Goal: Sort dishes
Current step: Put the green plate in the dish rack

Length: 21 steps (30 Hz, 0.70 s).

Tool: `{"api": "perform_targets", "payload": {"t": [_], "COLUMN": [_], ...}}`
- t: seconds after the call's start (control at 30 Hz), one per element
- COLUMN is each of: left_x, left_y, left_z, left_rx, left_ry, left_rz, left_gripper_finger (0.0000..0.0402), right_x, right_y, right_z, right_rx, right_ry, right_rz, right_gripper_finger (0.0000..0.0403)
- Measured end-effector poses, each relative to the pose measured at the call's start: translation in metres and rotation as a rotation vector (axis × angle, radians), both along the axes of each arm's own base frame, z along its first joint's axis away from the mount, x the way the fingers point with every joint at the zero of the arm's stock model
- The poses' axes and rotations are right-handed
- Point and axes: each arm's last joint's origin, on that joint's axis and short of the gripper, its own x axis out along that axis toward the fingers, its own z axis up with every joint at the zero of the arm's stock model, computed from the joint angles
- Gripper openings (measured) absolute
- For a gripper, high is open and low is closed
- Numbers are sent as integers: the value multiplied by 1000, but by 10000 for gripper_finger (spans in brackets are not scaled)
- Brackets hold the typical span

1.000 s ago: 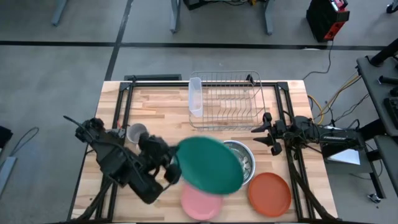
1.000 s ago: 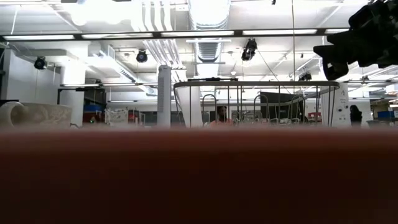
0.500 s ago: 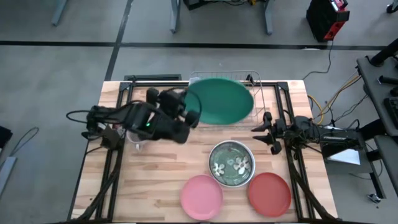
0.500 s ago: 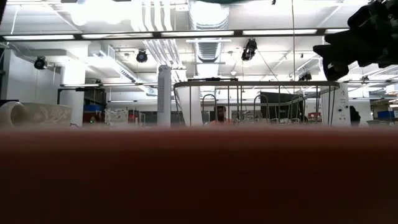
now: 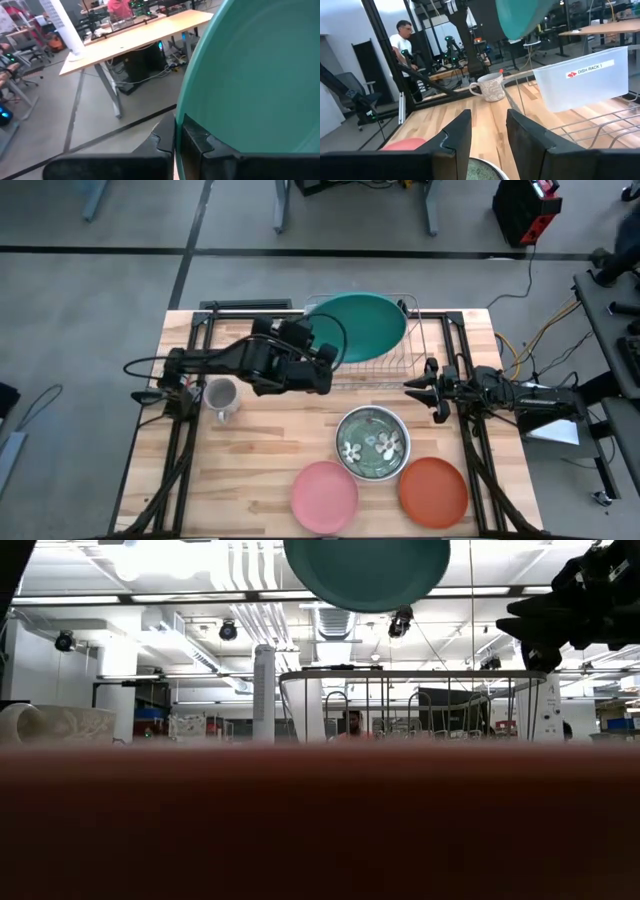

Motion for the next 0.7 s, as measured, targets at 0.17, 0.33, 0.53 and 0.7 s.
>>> {"api": "perform_targets", "payload": {"t": [0.17,0.33,0.53,0.7], "left_x": [1,-1,-3,-5], "left_y": [1,0,0,3], "left_z": [-8,-17,-15,-11], "left_rx": [10,-12,44,146], "left_ry": [90,208,381,498], "left_rz": [0,-25,-80,-69], "left_gripper_finger": [0,0,0,0], "right_x": [0,0,-1,-2], "right_y": [0,0,0,-2], "right_z": [-1,-1,5,14], "right_rx": [-10,-22,-61,-93], "right_ry": [14,8,-57,-143], "right_rz": [4,3,-5,-81], "right_gripper_finger": [104,100,109,111]}}
